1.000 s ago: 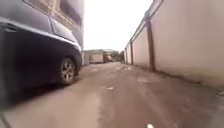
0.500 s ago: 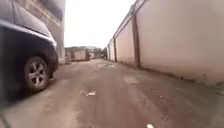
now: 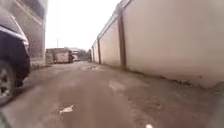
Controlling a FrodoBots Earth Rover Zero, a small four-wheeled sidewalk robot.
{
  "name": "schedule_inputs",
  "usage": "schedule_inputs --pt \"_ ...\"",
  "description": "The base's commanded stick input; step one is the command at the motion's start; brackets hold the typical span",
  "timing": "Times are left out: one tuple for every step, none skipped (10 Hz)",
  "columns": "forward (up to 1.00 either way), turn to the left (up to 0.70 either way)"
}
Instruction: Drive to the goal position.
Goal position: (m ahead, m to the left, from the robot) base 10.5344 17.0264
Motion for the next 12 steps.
schedule_inputs --pt "1.00 0.12" --pt "1.00 0.12" --pt "1.00 0.12" --pt "1.00 0.12" --pt "1.00 0.12" --pt "1.00 0.12" --pt "1.00 0.12" --pt "1.00 0.12" --pt "1.00 0.12" --pt "1.00 0.12" --pt "1.00 0.19" --pt "1.00 0.41"
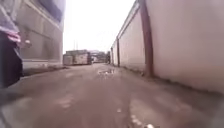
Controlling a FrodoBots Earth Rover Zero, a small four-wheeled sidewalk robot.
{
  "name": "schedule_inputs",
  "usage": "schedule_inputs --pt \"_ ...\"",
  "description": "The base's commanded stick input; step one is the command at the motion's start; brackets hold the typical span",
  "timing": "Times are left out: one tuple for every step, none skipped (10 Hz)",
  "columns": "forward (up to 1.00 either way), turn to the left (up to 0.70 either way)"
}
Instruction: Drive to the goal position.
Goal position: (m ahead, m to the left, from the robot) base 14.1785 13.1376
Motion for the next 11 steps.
schedule_inputs --pt "1.00 0.12" --pt "1.00 0.12" --pt "1.00 0.12" --pt "1.00 0.12" --pt "1.00 0.12" --pt "1.00 0.12" --pt "1.00 0.12" --pt "1.00 0.12" --pt "1.00 0.12" --pt "1.00 0.12" --pt "1.00 0.12"
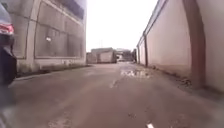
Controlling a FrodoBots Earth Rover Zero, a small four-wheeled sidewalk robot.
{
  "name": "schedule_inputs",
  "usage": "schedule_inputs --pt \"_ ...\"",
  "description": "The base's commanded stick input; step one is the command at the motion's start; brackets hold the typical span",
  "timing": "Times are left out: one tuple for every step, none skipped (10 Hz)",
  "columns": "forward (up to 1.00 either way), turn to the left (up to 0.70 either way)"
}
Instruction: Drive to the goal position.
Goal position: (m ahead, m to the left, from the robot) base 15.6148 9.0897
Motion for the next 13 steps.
schedule_inputs --pt "1.00 0.12" --pt "1.00 0.12" --pt "1.00 0.12" --pt "1.00 0.12" --pt "1.00 0.12" --pt "1.00 0.08" --pt "1.00 -0.05" --pt "1.00 -0.28" --pt "1.00 -0.28" --pt "1.00 -0.28" --pt "1.00 -0.28" --pt "1.00 -0.28" --pt "1.00 -0.28"
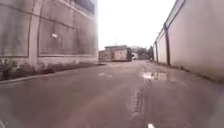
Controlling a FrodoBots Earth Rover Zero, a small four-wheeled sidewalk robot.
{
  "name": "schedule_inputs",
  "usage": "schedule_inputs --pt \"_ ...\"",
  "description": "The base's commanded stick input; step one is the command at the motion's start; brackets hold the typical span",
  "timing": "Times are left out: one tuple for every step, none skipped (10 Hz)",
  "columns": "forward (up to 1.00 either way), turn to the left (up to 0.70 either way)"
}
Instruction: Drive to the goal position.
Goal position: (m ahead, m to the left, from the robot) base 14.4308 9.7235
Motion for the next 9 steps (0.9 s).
schedule_inputs --pt "1.00 -0.28" --pt "1.00 -0.28" --pt "1.00 -0.28" --pt "1.00 -0.28" --pt "1.00 -0.28" --pt "1.00 -0.28" --pt "1.00 -0.28" --pt "1.00 -0.28" --pt "1.00 -0.28"
